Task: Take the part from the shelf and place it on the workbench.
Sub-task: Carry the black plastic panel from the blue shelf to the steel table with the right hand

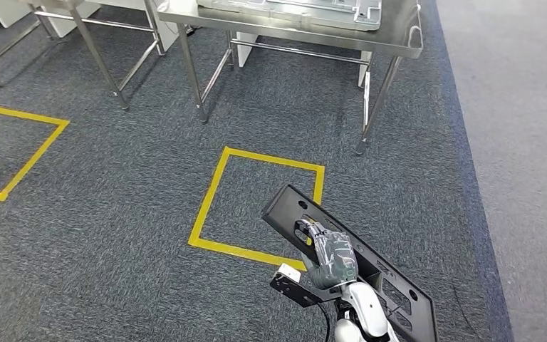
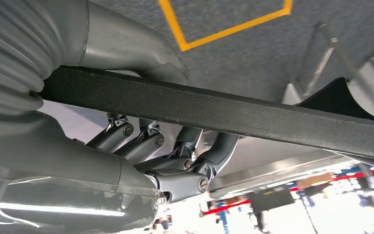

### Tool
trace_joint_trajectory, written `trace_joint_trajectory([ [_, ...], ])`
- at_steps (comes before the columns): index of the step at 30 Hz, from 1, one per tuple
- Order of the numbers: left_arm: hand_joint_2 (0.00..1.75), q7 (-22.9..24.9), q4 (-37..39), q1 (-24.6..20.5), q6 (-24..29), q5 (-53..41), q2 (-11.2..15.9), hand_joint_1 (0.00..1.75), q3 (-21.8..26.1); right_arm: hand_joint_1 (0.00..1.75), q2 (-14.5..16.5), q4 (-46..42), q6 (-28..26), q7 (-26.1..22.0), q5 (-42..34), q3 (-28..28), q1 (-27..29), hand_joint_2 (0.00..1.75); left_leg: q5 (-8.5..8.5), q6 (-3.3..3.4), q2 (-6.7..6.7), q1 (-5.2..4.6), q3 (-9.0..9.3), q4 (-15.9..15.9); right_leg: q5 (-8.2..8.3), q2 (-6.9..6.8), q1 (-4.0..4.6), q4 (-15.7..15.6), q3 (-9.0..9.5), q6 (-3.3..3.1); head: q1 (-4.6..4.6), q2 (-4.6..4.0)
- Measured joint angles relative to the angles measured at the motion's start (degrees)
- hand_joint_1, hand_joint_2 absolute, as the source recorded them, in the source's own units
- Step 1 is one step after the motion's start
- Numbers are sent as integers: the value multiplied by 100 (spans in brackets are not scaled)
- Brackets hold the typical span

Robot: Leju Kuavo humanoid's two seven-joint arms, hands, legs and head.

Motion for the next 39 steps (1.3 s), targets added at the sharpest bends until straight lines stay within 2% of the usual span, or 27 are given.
trace_joint_trajectory([
  [1,175,1,0,-2,1,-6,-4,0,-8,175,0,8,1,0,0,0,0,175,-11,-15,71,1,9,3,158,-33,-10,-241,131,4,0,0],
  [2,175,1,0,-6,2,-9,-9,0,-15,175,1,11,1,0,0,0,-3,175,-28,-36,139,2,22,11,359,-102,-17,-636,350,2,0,0],
  [4,175,1,0,-19,6,-10,-16,0,-20,175,3,8,1,-1,0,0,-14,175,-78,-99,249,-26,44,41,580,-303,17,-1331,723,-44,-1,0],
  [6,175,-4,0,-31,8,-11,-16,0,-30,175,5,-1,1,-1,9,-1,-22,175,-116,-171,346,-54,71,51,576,-349,59,-1532,812,-119,-1,0],
  [7,175,-9,0,-37,7,-11,-16,0,-39,175,6,-7,1,-1,20,-2,-23,175,-127,-203,401,-50,93,46,585,-270,58,-1540,804,-155,-1,0],
  [8,175,-15,0,-42,4,-11,-16,0,-49,175,7,-15,1,1,36,-3,-23,175,-151,-241,400,-37,107,51,589,-203,51,-1548,807,-189,-1,0],
  [10,175,-36,0,-53,-4,-9,-16,0,-60,175,12,-31,4,6,74,-7,-43,175,-333,-297,194,-11,32,280,608,-79,26,-1572,817,-252,0,0],
  [12,175,-62,0,-46,-18,1,-17,0,-61,175,32,-39,10,13,105,-9,-82,175,-693,-314,-89,0,-276,960,616,43,26,-1576,820,-298,-1,0],
  [13,175,-73,0,-39,-28,11,-18,0,-61,175,41,-38,13,14,114,-9,-95,175,-842,-313,-149,0,-463,1341,617,111,38,-1573,819,-315,-1,0],
  [14,175,-83,0,-34,-39,21,-19,0,-61,175,49,-37,15,18,120,-9,-100,175,-902,-306,-178,0,-606,1612,616,187,50,-1569,820,-323,-1,0],
  [15,175,-92,0,-35,-49,29,-19,0,-60,175,50,-37,18,22,125,-9,-99,175,-843,-291,-192,-2,-659,1676,615,267,61,-1562,823,-326,-1,0],
  [16,175,-99,0,-40,-58,34,-19,0,-60,175,50,-36,19,24,127,-9,-99,175,-678,-265,-214,-5,-615,1523,614,351,71,-1556,828,-327,-1,0],
  [17,175,-104,0,-45,-69,36,-18,0,-60,175,51,-36,21,26,130,-9,-100,175,-442,-226,-280,-11,-490,1191,614,433,77,-1552,837,-327,-2,0],
  [19,175,-105,0,-42,-98,51,-9,0,-60,175,51,-34,26,27,136,-10,-113,175,-98,-129,-555,-18,-213,486,618,581,80,-1542,835,-307,-1,0],
  [20,175,-102,0,-38,-117,70,-6,0,-60,175,54,-34,29,30,138,-10,-120,175,-38,-95,-662,-26,-124,269,625,645,68,-1535,817,-283,-2,0],
  [21,175,-96,0,-36,-136,100,-3,0,-60,175,55,-33,32,37,139,-11,-123,175,-46,-74,-712,-35,-87,176,637,703,49,-1535,793,-245,-2,0],
  [23,175,-79,0,-43,-178,182,-18,0,-57,175,58,-35,23,60,153,-15,-121,175,-34,-48,-623,-33,-44,81,661,785,29,-1554,767,-163,-2,0],
  [24,175,-75,-1,-47,-196,228,-26,0,-52,175,58,-37,7,76,173,-21,-118,175,-4,-26,-578,-18,-20,22,640,711,41,-1533,756,-127,-1,0],
  [25,175,-74,-1,-49,-215,274,-36,0,-42,175,57,-38,-16,90,202,-27,-125,175,28,1,-529,0,7,-36,568,573,57,-1441,714,-99,0,0],
  [27,175,-75,-2,-36,-237,353,-45,0,-7,175,57,-39,-77,114,268,-37,-143,175,60,37,-432,2,33,-93,244,201,66,-882,449,-53,1,0],
  [29,175,-76,-1,-10,-250,434,-49,0,41,175,57,-38,-144,136,326,-40,-134,175,55,42,-335,-9,28,-84,-49,39,33,-173,105,-12,0,0],
  [30,175,-74,0,-2,-258,478,-50,0,67,175,57,-38,-173,148,353,-44,-118,175,48,37,-296,-9,27,-77,-61,16,16,-24,36,4,0,0],
  [31,175,-71,0,1,-268,522,-53,0,97,175,57,-39,-195,157,378,-47,-105,175,39,26,-266,-8,27,-65,38,6,-2,-109,87,17,0,0],
  [33,175,-51,0,-2,-297,596,-66,0,155,175,57,-54,-210,168,437,-52,-99,175,6,-12,-226,-4,27,-21,381,-24,-27,-830,477,20,0,0],
  [35,175,-15,0,-10,-319,652,-76,0,208,175,57,-75,-186,160,503,-52,-116,175,-38,-74,-206,-23,16,30,564,-46,-14,-1441,807,-26,0,0],
  [36,175,6,-1,-15,-328,676,-76,0,236,175,56,-81,-128,145,518,-53,-132,175,-62,-85,-199,-37,9,54,574,-46,-7,-1556,864,-52,0,0],
  [39,175,54,-1,-31,-377,707,-69,0,307,175,25,-46,426,45,402,-52,-277,175,-77,-55,-190,-43,2,71,589,-17,7,-1572,863,-99,-1,0],
])
